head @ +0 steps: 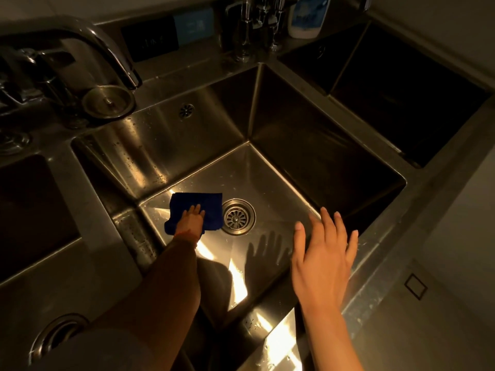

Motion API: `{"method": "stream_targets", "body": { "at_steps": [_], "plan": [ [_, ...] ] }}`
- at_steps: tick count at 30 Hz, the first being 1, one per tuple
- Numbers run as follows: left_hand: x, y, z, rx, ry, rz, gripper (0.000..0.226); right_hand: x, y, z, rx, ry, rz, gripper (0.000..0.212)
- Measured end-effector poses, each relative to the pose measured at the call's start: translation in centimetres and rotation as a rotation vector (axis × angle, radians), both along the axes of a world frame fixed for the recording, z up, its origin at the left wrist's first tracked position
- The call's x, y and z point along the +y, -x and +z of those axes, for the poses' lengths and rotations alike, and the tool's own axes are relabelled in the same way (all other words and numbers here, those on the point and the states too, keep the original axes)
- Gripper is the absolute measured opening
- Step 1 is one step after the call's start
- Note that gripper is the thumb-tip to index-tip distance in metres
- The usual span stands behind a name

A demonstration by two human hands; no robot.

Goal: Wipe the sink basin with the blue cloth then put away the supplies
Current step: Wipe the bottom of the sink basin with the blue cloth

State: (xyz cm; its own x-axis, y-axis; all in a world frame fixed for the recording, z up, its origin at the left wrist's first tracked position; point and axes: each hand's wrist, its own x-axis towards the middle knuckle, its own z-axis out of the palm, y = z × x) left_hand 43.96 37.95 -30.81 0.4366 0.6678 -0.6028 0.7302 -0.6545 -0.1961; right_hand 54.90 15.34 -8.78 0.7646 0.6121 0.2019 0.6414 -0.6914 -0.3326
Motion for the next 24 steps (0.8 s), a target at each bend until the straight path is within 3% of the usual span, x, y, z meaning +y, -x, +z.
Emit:
{"method": "stream_targets", "body": {
  "at_steps": [10,24],
  "plan": [
    [-1.8,0.9,-0.5,0.04,0.059,0.006,0.067,0.0,-0.1,0.1,0.014,0.011,-0.001,0.049],
    [-0.7,0.5,-0.6,0.02,-0.003,0.0,0.066,0.1,-0.1,0.0,0.011,0.021,-0.003,0.047]
  ]
}}
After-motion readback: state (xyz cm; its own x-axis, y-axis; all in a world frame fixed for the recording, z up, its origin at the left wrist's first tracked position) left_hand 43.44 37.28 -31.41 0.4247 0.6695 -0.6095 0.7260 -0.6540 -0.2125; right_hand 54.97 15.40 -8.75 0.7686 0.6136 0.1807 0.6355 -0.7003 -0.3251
